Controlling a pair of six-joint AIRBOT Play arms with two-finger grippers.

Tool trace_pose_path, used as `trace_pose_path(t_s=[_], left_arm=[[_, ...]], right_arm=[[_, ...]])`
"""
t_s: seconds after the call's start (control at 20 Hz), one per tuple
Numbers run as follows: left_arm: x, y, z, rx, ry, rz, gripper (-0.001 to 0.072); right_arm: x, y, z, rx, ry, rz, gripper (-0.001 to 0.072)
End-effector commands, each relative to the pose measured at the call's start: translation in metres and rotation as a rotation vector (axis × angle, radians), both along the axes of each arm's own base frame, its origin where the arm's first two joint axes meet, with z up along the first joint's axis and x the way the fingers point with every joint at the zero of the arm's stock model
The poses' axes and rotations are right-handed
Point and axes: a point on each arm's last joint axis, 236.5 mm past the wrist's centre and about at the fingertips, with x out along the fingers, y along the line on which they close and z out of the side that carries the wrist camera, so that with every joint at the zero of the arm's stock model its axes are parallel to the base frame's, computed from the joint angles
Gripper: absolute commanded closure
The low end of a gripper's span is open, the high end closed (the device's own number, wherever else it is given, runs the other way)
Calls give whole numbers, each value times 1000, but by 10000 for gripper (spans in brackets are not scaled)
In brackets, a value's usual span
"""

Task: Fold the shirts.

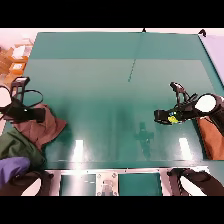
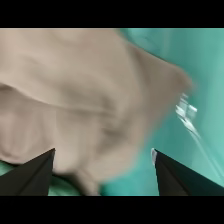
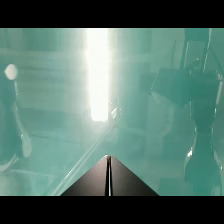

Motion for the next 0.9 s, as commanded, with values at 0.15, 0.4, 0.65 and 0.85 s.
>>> trace_pose_path(t_s=[0.15, 0.4, 0.65, 0.85], left_arm=[[6, 73, -68, 61, 185, 152, -13], [0, 59, -125, -28, 342, 163, 75], [6, 60, -113, -26, 344, 100, 679], [52, 42, -38, -45, 157, 81, 679]], right_arm=[[0, 0, 0, 0, 0, 0, 692], [0, 0, 0, 0, 0, 0, 692], [0, 0, 0, 0, 0, 0, 692], [0, 0, 0, 1, -1, 0, 692]])
